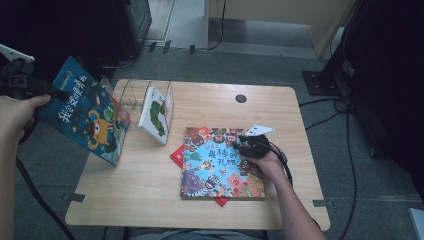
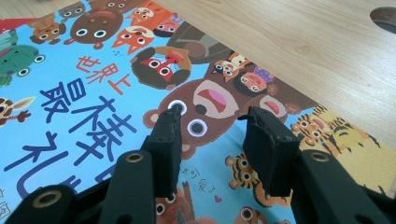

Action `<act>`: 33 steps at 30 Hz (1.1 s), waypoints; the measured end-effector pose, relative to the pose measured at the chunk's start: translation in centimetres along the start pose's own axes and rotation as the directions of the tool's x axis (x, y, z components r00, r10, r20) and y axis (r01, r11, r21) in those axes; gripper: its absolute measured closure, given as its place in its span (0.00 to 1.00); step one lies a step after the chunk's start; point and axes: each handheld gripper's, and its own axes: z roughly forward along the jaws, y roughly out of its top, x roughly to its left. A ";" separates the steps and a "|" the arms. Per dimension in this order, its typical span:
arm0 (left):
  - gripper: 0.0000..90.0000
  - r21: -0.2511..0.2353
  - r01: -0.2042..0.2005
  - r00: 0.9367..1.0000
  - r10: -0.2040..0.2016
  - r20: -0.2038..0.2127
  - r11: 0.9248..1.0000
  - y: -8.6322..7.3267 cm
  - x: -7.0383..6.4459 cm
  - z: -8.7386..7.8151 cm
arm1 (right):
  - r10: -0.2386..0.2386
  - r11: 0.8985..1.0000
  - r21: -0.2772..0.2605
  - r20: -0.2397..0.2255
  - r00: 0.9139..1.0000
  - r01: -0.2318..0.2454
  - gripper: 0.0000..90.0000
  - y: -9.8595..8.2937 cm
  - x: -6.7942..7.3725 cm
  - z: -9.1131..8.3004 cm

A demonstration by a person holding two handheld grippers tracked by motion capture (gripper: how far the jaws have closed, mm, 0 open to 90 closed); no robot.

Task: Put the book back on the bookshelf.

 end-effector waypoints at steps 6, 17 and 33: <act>0.93 -0.025 0.005 1.000 -0.005 0.002 1.000 0.7 -0.2 -0.1 | -0.002 1.000 0.000 -0.001 1.000 0.002 0.63 0.0 0.0 0.0; 0.93 -0.078 -0.005 1.000 0.005 0.003 0.997 2.8 -0.6 -0.2 | 0.005 1.000 -0.005 0.011 1.000 -0.005 0.62 -0.2 0.3 -0.1; 0.92 -0.076 -0.024 1.000 0.025 0.009 0.997 4.1 -0.8 2.3 | 0.012 1.000 -0.012 0.022 1.000 -0.012 0.62 -0.9 1.0 -0.9</act>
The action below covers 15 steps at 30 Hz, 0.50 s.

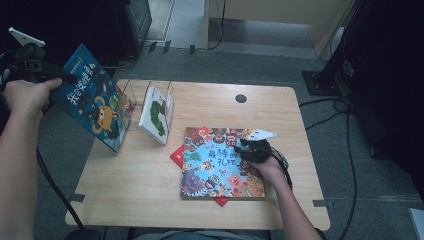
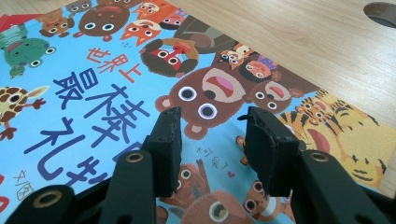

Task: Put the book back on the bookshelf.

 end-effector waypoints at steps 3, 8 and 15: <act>0.91 0.026 -0.003 1.000 0.003 0.000 1.000 -0.1 0.1 0.0 | -0.003 1.000 -0.001 -0.001 1.000 0.003 0.62 -0.1 0.0 -0.1; 0.82 0.054 0.007 1.000 -0.008 0.024 0.999 -0.2 0.7 -0.5 | -0.002 1.000 -0.002 -0.003 1.000 0.002 0.62 -0.1 0.0 -0.1; 0.69 0.055 0.048 0.999 -0.048 0.010 0.997 -0.4 2.0 -1.3 | 0.001 1.000 -0.002 -0.006 1.000 -0.001 0.62 -0.1 -0.1 -0.1</act>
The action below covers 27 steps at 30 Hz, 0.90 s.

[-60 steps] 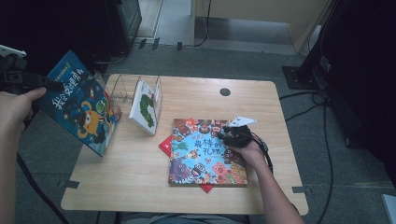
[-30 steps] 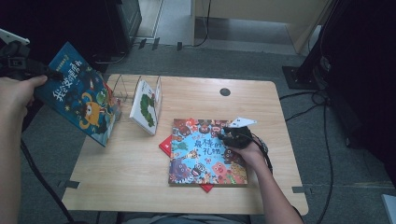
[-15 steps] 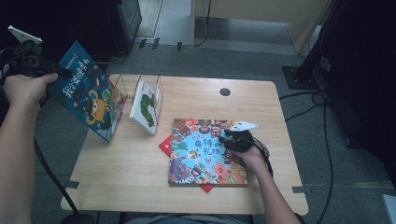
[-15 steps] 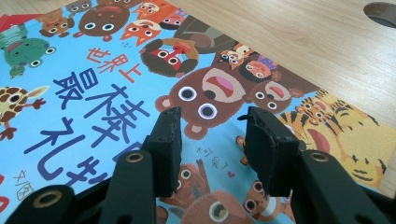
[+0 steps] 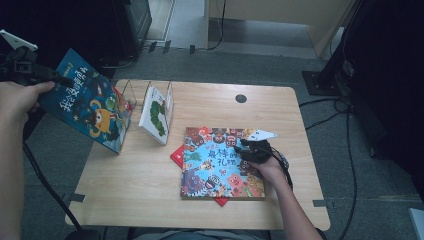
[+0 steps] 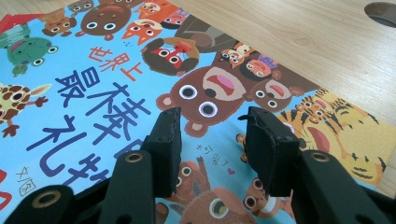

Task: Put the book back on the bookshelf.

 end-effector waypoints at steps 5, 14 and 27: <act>0.64 -0.020 0.011 1.000 -0.011 0.016 1.000 -0.1 0.5 -1.0 | 0.001 1.000 0.000 -0.001 1.000 -0.001 0.62 0.0 0.0 0.0; 0.61 -0.034 0.014 1.000 -0.014 -0.006 0.999 -0.4 -0.1 -3.7 | 0.005 1.000 -0.003 -0.013 1.000 -0.005 0.61 0.0 -0.1 0.0; 0.61 -0.080 -0.084 0.995 0.088 0.046 0.993 -1.2 -3.7 -6.0 | 0.017 1.000 -0.005 -0.027 0.999 -0.017 0.60 0.0 -0.3 0.0</act>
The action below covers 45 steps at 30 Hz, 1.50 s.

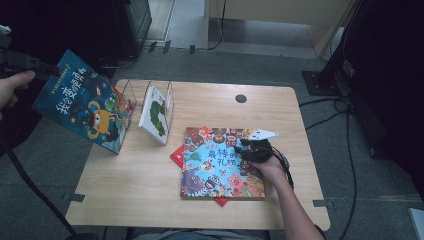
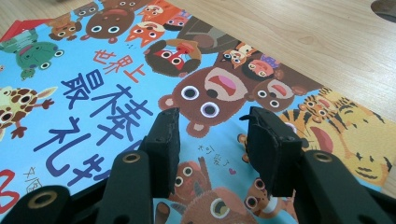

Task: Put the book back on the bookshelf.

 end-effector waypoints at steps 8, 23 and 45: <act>0.60 0.041 -0.089 0.995 0.086 0.056 0.995 -1.0 -4.5 2.8 | 0.019 1.000 0.014 -0.005 1.000 -0.019 0.58 0.3 0.0 0.0; 0.59 0.057 -0.164 0.981 0.157 0.115 0.985 -5.2 -8.0 7.6 | 0.046 0.999 -0.012 -0.009 0.999 -0.046 0.61 0.9 -0.9 -0.4; 0.55 0.082 -0.236 0.958 0.217 0.186 0.968 -11.3 -9.7 14.3 | 0.069 0.998 -0.001 0.002 0.998 -0.069 0.66 0.4 -1.0 -1.4</act>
